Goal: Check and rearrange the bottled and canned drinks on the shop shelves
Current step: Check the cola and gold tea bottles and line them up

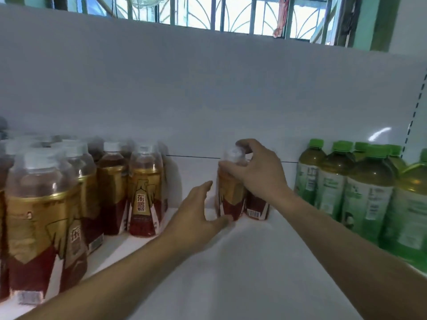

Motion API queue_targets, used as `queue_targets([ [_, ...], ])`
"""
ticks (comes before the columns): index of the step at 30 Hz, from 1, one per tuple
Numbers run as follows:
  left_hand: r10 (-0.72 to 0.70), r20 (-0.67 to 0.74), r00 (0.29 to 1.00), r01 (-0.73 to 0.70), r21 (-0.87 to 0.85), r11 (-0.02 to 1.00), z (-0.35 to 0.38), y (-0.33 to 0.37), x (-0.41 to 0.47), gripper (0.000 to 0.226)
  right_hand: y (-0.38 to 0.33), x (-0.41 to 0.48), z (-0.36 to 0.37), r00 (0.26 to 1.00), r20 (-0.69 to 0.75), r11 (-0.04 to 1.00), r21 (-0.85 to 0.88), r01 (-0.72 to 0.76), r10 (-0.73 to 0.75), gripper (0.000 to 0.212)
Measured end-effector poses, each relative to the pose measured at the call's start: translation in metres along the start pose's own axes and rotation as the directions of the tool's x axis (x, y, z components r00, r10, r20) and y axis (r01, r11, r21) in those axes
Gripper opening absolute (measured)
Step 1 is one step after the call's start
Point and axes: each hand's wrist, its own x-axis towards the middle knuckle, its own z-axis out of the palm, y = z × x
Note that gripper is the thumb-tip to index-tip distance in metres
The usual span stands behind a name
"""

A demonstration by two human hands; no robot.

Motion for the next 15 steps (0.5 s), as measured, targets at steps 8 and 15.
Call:
queue_targets([
  [8,0.008,0.059,0.998,0.016,-0.400,0.916,0.007,0.016,-0.014,0.068,-0.017,-0.031,-0.020,0.995,0.035,0.982,0.171,0.082,-0.090,0.060],
  [15,0.108,0.264,0.958,0.044,-0.509,0.859,-0.013,0.015,-0.015,0.061,-0.015,-0.038,-0.026,0.920,0.392,0.901,0.404,-0.158,-0.014,0.059],
])
